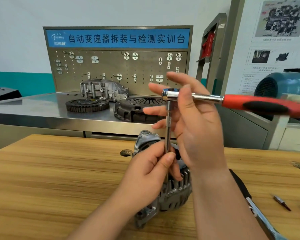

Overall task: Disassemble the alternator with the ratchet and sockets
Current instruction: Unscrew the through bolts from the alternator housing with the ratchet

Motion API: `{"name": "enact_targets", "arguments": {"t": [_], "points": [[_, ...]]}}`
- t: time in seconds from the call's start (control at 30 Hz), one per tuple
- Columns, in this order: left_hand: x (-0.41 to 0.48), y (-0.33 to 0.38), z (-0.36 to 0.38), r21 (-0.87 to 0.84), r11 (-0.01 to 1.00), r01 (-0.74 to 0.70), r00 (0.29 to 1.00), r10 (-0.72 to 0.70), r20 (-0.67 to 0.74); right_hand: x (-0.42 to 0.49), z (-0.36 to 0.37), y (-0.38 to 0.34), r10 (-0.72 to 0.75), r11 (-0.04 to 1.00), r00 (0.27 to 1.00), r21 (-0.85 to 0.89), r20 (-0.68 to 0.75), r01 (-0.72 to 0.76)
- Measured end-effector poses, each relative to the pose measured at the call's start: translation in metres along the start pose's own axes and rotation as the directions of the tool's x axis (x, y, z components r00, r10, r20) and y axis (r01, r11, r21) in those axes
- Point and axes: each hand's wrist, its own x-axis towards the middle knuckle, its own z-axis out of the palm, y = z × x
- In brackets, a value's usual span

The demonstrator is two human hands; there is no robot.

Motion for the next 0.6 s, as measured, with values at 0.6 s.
{"name": "enact_targets", "arguments": {"t": [0.6], "points": [[0.005,0.01,-0.009,-0.098,0.991,0.088,0.992,-0.079,0.094,0.002,-0.012,0.0,0.013,0.999,0.995,-0.047,0.094,-0.008]]}}
